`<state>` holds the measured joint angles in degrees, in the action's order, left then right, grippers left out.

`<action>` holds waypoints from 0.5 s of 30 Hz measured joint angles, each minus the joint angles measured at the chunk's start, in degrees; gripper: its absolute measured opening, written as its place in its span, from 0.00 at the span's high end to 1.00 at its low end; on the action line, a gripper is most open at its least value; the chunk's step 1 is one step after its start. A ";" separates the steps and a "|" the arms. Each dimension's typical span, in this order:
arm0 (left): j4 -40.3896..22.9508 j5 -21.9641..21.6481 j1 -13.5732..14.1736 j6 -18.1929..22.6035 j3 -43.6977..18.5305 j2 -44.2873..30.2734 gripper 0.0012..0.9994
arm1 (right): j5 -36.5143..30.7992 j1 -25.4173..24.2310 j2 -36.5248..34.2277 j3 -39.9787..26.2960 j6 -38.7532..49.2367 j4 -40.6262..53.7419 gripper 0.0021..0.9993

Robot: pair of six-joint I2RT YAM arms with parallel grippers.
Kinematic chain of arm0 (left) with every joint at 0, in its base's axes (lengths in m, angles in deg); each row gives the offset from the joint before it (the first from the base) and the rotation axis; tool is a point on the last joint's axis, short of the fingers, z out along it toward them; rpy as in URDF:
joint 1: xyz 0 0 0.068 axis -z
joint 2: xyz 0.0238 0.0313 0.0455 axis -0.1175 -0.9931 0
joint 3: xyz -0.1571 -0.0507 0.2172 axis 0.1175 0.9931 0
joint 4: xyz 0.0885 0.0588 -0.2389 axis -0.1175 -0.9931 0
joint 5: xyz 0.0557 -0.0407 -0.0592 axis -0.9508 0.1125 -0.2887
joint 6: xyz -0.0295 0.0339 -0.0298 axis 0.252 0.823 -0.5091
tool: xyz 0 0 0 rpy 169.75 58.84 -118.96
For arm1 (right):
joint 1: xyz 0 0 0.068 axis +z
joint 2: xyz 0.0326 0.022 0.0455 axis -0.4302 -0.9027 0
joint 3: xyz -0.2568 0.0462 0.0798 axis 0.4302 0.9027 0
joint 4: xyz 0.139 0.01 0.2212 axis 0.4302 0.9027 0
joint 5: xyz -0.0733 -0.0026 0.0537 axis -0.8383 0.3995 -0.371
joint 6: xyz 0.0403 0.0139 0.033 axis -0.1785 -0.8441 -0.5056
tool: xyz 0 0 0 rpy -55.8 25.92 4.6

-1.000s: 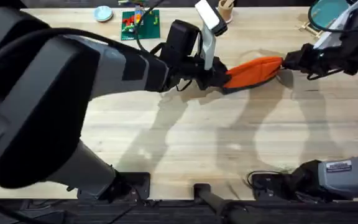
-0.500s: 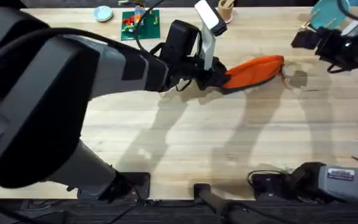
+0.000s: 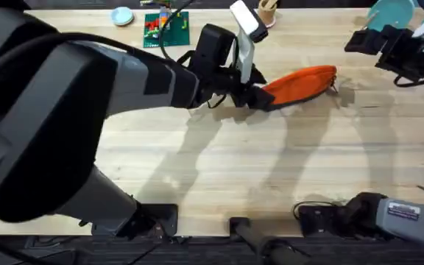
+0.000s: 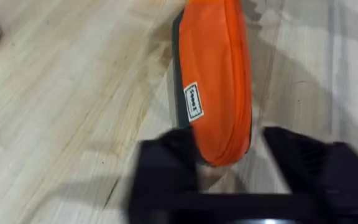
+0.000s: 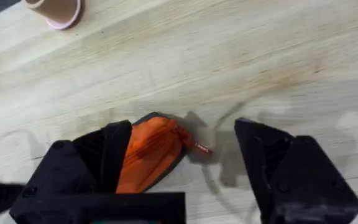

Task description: Unzip the bag, pick up the pens from the table one at a time and place them inside, then zip the bag closed.

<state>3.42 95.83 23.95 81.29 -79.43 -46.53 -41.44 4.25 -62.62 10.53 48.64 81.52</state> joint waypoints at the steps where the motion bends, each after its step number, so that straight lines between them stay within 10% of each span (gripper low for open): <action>1: -0.43 -0.01 -0.09 -0.14 0.00 0.00 0.35 | 0.14 0.00 0.01 0.00 0.00 0.00 0.00; 4: -2.51 -0.08 -0.20 -0.34 0.00 0.03 0.02 | 0.35 0.00 0.00 0.00 0.00 0.02 0.00; 15: -21.62 -7.14 -0.26 -0.33 0.02 14.36 0.00 | 0.37 0.00 0.02 0.00 0.01 0.71 0.00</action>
<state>-18.20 88.69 23.69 80.96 -79.41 -32.17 -41.07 4.25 -62.60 10.53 48.65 82.23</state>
